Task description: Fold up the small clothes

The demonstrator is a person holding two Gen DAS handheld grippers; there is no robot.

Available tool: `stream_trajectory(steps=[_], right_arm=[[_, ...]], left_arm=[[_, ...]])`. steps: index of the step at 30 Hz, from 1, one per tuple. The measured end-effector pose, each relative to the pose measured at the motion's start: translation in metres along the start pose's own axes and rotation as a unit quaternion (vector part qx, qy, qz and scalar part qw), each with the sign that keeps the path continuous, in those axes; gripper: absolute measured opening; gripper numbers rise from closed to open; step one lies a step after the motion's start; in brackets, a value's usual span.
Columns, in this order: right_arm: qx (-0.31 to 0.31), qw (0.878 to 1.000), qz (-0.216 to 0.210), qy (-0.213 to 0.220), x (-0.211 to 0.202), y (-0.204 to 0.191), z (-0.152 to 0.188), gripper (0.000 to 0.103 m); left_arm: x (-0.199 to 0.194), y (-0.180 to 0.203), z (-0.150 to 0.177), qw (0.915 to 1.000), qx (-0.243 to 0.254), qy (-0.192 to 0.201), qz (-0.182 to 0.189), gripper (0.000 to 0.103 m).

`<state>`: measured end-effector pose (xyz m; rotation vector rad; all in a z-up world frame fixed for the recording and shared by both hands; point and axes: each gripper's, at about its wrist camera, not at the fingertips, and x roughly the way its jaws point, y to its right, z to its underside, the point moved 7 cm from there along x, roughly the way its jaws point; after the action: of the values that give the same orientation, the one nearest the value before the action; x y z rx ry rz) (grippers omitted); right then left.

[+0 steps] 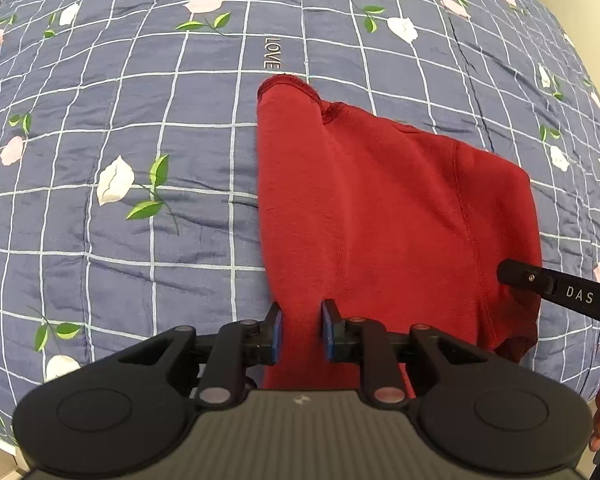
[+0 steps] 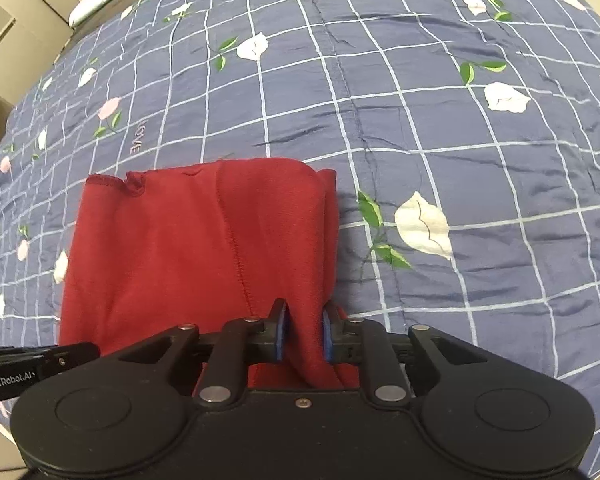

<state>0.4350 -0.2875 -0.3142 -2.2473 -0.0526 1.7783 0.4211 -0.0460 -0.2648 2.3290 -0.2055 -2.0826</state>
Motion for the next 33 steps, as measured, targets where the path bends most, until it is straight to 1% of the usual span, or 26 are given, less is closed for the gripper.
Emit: stream_trajectory(steps=[2, 3, 4, 5, 6, 7, 8, 9, 10, 11, 12, 13, 14, 15, 16, 17, 19, 24, 28, 30, 33], right_arm=[[-0.002, 1.000, 0.004, -0.001, 0.000, 0.000, 0.000, 0.024], [-0.003, 1.000, 0.005, 0.000, 0.000, 0.001, 0.000, 0.029], [-0.005, 1.000, 0.008, 0.000, -0.001, 0.002, 0.001, 0.030], [-0.006, 1.000, 0.009, 0.001, -0.001, 0.003, 0.001, 0.031], [-0.006, 1.000, 0.009, 0.001, -0.001, 0.004, 0.002, 0.034], [-0.002, 1.000, 0.007, 0.001, -0.002, 0.006, 0.003, 0.040], [0.004, 1.000, 0.003, 0.003, -0.004, 0.008, 0.004, 0.043], [0.010, 1.000, -0.002, 0.006, -0.007, 0.010, 0.005, 0.048], [0.015, 1.000, -0.006, 0.011, -0.011, 0.012, 0.005, 0.051], [0.018, 1.000, -0.008, 0.016, -0.014, 0.013, 0.006, 0.053], [0.020, 1.000, -0.009, 0.020, -0.018, 0.015, 0.007, 0.056], [0.022, 0.999, -0.011, 0.026, -0.023, 0.017, 0.008, 0.060], [0.024, 0.999, -0.013, 0.031, -0.028, 0.018, 0.008, 0.062], [0.026, 0.999, -0.015, 0.038, -0.034, 0.020, 0.009, 0.066], [0.027, 0.999, -0.017, 0.044, -0.039, 0.021, 0.010, 0.070], [0.028, 0.998, -0.020, 0.052, -0.045, 0.023, 0.011, 0.072], [0.026, 0.997, -0.027, 0.066, -0.057, 0.024, 0.012, 0.082], [0.010, 0.994, -0.038, 0.102, -0.087, 0.024, 0.017, 0.090], [-0.016, 0.990, -0.048, 0.134, -0.114, 0.023, 0.025, 0.097], [-0.028, 0.987, -0.053, 0.149, -0.127, 0.022, 0.031, 0.098], [-0.045, 0.984, -0.059, 0.165, -0.143, 0.022, 0.042, 0.099]], left_arm=[[0.002, 0.000, 0.000, 1.0000, 0.002, -0.002, -0.004, 0.025], [0.003, 0.000, 0.000, 1.0000, 0.004, -0.003, -0.007, 0.026], [0.003, -0.001, 0.000, 0.9999, 0.005, -0.004, -0.010, 0.027], [0.003, -0.001, 0.000, 0.9999, 0.005, -0.005, -0.014, 0.030], [0.003, -0.002, 0.001, 0.9997, 0.006, -0.006, -0.021, 0.036], [0.003, -0.003, 0.001, 0.9996, 0.006, -0.008, -0.027, 0.040], [0.003, -0.004, 0.002, 0.9995, 0.005, -0.009, -0.030, 0.047], [0.001, -0.003, 0.002, 0.9994, 0.005, -0.009, -0.032, 0.053], [0.000, -0.003, 0.003, 0.9993, 0.004, -0.009, -0.035, 0.055], [-0.002, -0.004, 0.004, 0.9992, 0.003, -0.008, -0.038, 0.059], [-0.005, -0.004, 0.004, 0.9991, 0.003, -0.007, -0.043, 0.064], [-0.007, -0.005, 0.005, 0.9989, 0.002, -0.004, -0.048, 0.066], [-0.010, -0.004, 0.006, 0.9986, 0.002, -0.001, -0.053, 0.071], [-0.013, -0.003, 0.007, 0.9983, 0.002, 0.002, -0.058, 0.075], [-0.016, -0.002, 0.009, 0.9981, 0.002, 0.006, -0.061, 0.076], [-0.021, -0.001, 0.011, 0.9979, 0.002, 0.011, -0.064, 0.080], [-0.031, 0.004, 0.015, 0.9972, 0.002, 0.025, -0.070, 0.085], [-0.059, 0.017, 0.030, 0.9934, -0.009, 0.066, -0.093, 0.096], [-0.085, 0.021, 0.046, 0.9896, -0.025, 0.097, -0.103, 0.100], [-0.098, 0.024, 0.056, 0.9871, -0.034, 0.117, -0.104, 0.102], [-0.113, 0.028, 0.072, 0.9833, -0.042, 0.142, -0.106, 0.102]])
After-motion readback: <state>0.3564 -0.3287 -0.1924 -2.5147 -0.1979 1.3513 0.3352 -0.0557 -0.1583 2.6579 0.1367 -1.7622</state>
